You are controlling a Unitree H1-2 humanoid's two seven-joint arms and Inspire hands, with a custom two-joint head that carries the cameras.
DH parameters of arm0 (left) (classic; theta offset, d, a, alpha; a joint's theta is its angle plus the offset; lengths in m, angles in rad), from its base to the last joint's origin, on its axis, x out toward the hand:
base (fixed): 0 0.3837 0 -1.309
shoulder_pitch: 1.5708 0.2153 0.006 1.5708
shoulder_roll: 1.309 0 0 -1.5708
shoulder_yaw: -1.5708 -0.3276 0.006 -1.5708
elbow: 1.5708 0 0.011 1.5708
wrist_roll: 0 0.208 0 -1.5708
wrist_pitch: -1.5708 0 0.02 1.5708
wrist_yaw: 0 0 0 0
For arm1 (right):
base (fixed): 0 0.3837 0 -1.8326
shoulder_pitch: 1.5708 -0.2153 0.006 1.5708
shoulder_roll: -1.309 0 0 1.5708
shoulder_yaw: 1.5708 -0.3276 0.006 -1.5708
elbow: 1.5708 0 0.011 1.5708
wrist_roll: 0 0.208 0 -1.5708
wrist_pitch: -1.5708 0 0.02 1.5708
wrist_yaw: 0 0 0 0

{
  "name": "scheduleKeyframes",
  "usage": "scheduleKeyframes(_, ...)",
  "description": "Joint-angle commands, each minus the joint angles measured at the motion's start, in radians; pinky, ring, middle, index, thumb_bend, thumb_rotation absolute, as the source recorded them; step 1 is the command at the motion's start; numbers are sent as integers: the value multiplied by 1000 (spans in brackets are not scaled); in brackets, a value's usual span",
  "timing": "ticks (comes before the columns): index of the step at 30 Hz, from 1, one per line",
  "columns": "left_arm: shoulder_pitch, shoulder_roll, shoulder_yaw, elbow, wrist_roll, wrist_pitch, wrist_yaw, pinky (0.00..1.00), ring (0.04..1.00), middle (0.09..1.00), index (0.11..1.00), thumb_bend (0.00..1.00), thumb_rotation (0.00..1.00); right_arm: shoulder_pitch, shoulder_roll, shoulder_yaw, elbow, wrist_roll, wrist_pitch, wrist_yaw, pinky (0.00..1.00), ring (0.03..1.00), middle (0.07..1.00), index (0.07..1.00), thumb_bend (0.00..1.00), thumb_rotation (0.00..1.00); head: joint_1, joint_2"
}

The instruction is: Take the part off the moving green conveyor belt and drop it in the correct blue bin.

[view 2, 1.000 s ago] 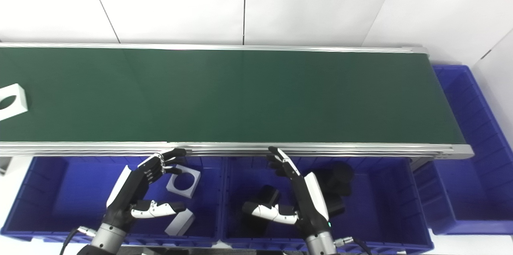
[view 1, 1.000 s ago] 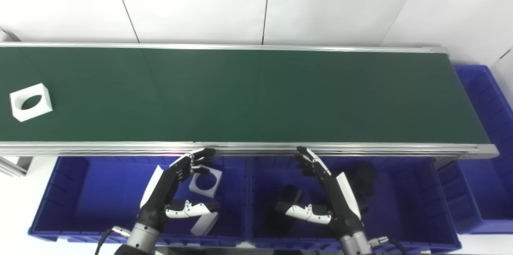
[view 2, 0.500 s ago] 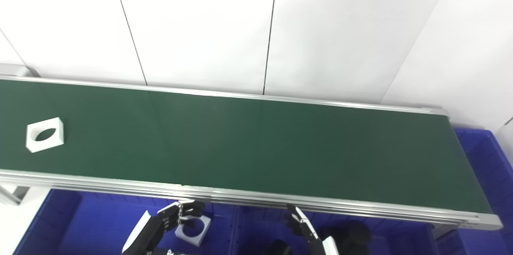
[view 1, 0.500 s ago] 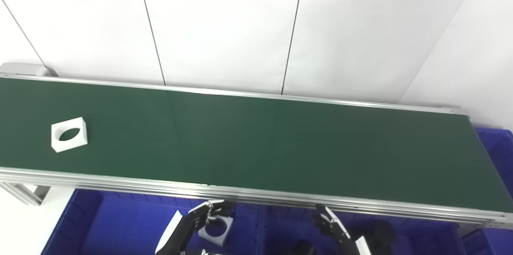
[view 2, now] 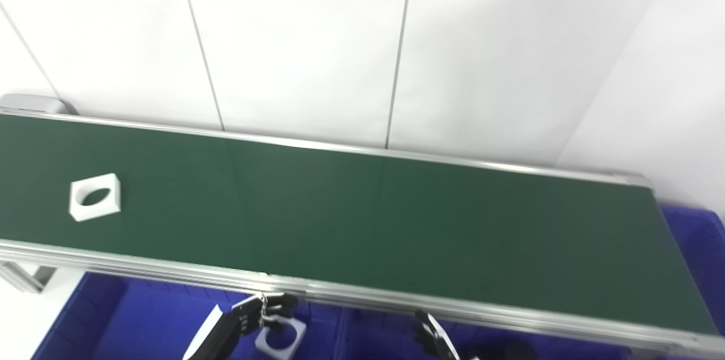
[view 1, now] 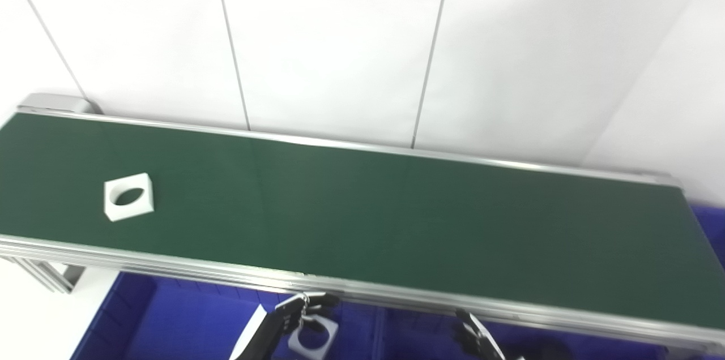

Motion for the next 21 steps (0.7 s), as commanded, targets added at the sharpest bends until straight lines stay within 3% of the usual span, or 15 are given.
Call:
scheduleKeyframes(1,5,-29,39,-64,-87,-34,-78,603,718,771,737,924,307,-8,-6,-7,-14,10,-51,-3,781,815,847,910,852,358,10,0)
scheduleKeyframes(7,3,-77,126,-166,-91,-34,-135,622,741,775,749,951,356,-18,-14,-15,12,31,-76,-2,807,818,848,910,856,347,50,-10)
scheduleKeyframes(13,-55,-85,201,-273,-27,-13,-100,650,752,790,770,934,412,-28,-26,-27,28,52,-86,5,802,824,849,914,847,337,88,-12)
scheduleKeyframes(21,-116,-103,275,-439,137,169,-34,716,811,844,818,839,437,-37,-42,-32,42,106,-98,27,864,849,863,930,843,325,119,-5)
